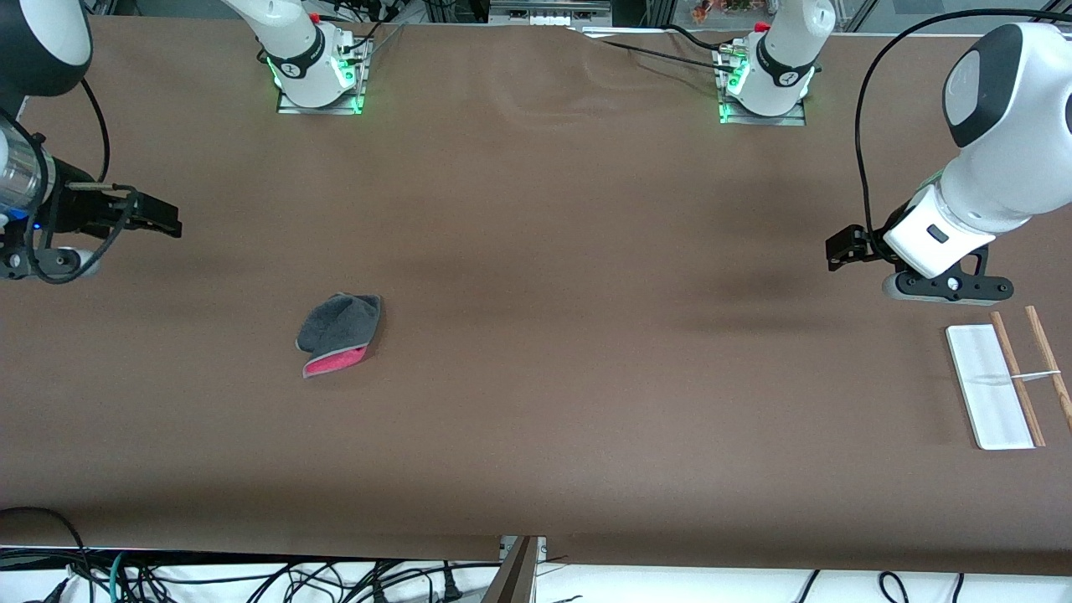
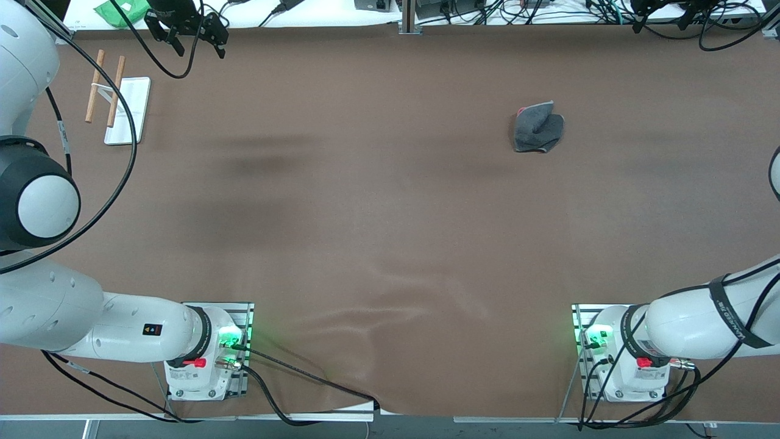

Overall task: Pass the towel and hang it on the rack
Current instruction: 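Lower the open right gripper onto the grey towel's pink edge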

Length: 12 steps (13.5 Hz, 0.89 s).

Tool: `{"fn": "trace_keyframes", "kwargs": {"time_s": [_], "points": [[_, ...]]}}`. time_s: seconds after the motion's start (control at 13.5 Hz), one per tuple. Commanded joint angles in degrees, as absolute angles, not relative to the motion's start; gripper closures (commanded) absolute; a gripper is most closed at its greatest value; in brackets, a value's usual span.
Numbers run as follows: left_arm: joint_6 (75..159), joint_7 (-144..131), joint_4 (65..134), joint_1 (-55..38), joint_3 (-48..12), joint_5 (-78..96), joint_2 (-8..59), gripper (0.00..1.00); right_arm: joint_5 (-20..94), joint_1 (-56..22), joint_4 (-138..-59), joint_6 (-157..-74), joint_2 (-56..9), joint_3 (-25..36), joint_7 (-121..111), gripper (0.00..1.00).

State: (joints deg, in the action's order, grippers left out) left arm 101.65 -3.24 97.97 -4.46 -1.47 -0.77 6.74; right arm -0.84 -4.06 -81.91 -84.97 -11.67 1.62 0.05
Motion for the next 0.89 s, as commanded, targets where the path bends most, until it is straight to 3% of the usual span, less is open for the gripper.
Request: {"fn": "trace_keyframes", "kwargs": {"time_s": [0.0, 0.45, 0.82], "points": [[100.4, -2.3, 96.2, -4.0, -1.7, -2.0, 7.5, 0.0, -1.1, -4.1, -81.0, -85.7, -13.9, 1.3, 0.4, 0.0], [100.4, -2.3, 96.2, -4.0, -1.7, -2.1, 7.5, 0.0, -0.6, -5.4, -81.1, -92.7, -20.1, 1.2, 0.4, 0.0], [100.4, -2.3, 96.2, -4.0, -1.7, -2.0, 7.5, 0.0, -0.2, -5.9, -81.0, -104.2, -30.0, 1.1, 1.1, 0.0]]}}
